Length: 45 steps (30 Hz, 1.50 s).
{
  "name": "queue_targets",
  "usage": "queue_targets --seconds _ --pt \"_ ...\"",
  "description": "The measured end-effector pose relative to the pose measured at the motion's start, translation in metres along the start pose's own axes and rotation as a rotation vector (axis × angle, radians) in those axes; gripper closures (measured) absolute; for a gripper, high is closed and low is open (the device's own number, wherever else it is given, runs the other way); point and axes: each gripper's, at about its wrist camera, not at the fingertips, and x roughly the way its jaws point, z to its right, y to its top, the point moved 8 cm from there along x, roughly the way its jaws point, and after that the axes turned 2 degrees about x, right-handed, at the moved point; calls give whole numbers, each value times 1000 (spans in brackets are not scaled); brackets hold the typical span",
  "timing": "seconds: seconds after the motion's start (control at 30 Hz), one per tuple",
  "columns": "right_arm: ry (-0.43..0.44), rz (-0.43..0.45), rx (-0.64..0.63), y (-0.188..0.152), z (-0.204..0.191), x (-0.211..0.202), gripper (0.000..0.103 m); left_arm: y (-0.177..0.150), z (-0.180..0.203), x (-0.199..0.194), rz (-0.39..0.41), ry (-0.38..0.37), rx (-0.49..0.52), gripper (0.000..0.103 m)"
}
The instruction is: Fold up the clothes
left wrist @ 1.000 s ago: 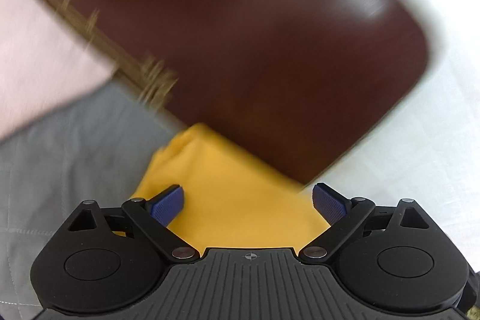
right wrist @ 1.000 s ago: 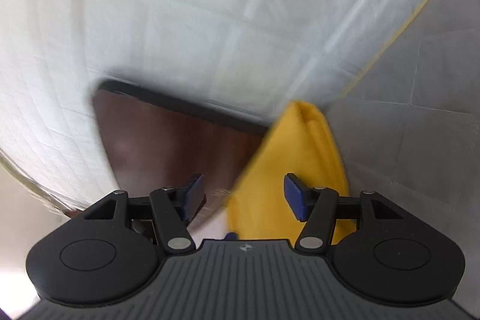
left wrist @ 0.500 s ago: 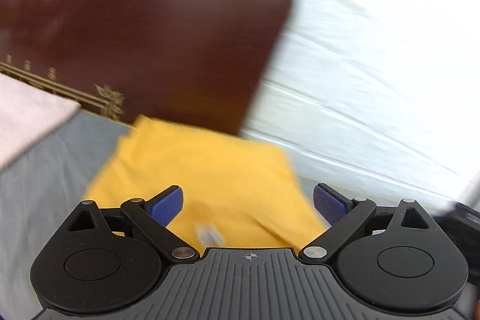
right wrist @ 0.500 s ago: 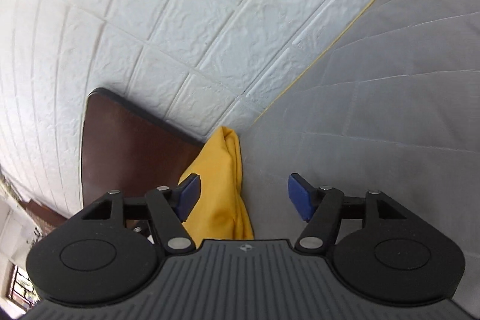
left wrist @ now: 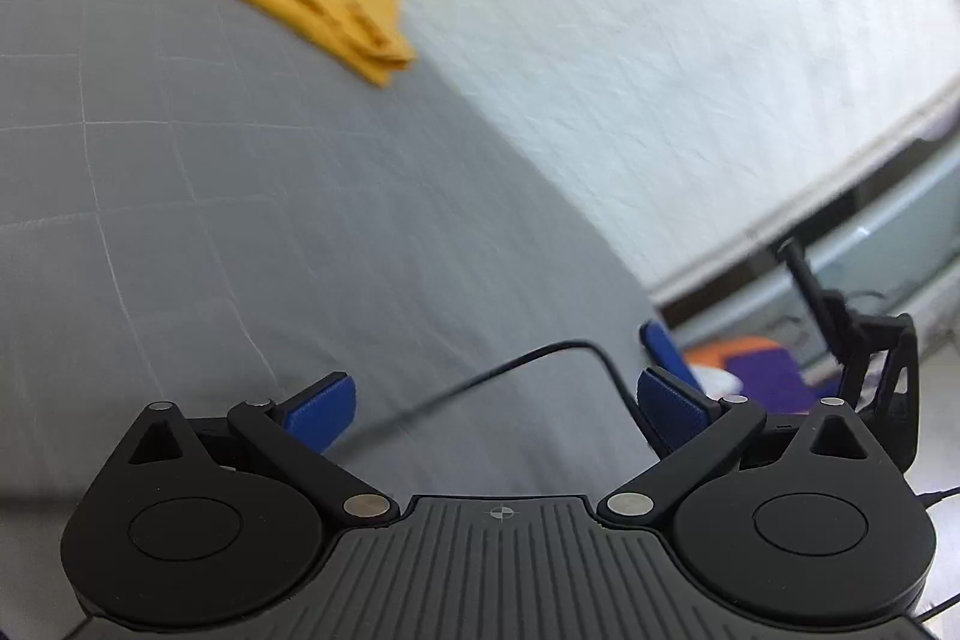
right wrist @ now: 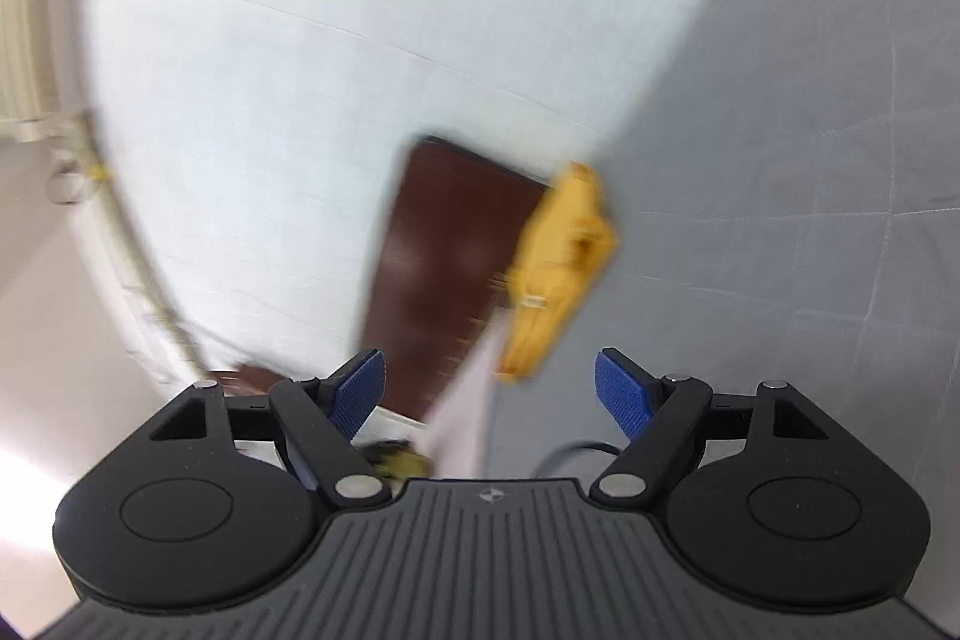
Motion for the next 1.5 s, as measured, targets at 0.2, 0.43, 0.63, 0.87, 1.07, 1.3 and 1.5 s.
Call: queue_targets --seconds 0.2,0.43,0.63,0.87,1.07,1.3,1.5 --pt "252 137 -210 18 -146 -106 13 30 126 -159 263 -49 287 0" --pt "231 188 -288 16 -184 -140 2 34 143 -162 231 -194 158 0" --pt "-116 -13 34 0 -43 -61 2 -10 20 -30 17 -7 -109 0" --pt "-361 -113 66 -33 41 -20 11 -49 -41 18 -73 88 -185 0" --pt "-398 -138 -10 -41 44 -13 11 -47 -41 25 -72 92 -145 0" --pt "-425 -121 -63 -45 43 -19 26 -48 -36 23 -67 125 -79 6" --pt "-457 -115 -72 -50 53 -22 80 -50 -40 14 -61 195 -36 71"
